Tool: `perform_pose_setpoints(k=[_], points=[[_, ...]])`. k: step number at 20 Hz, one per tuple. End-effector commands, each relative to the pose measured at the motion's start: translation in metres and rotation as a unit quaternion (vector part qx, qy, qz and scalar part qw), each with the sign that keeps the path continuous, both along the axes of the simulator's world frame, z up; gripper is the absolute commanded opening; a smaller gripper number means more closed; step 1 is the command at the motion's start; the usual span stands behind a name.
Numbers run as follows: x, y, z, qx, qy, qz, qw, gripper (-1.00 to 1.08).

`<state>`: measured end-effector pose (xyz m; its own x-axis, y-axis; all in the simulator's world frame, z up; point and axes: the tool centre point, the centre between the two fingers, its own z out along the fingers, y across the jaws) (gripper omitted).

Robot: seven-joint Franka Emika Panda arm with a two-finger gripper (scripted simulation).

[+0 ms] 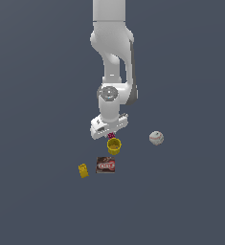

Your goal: Pick up a designated object from a clutter of objects.

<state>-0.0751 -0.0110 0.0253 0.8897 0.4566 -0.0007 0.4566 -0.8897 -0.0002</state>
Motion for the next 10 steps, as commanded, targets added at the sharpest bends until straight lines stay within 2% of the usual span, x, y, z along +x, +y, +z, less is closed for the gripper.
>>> perform_pose_setpoints(k=[1, 10], points=[[0.001, 0.002, 0.010, 0.000, -0.001, 0.000, 1.0000, -1.00], [0.007, 0.012, 0.070, 0.000, -0.001, 0.000, 1.0000, -1.00]])
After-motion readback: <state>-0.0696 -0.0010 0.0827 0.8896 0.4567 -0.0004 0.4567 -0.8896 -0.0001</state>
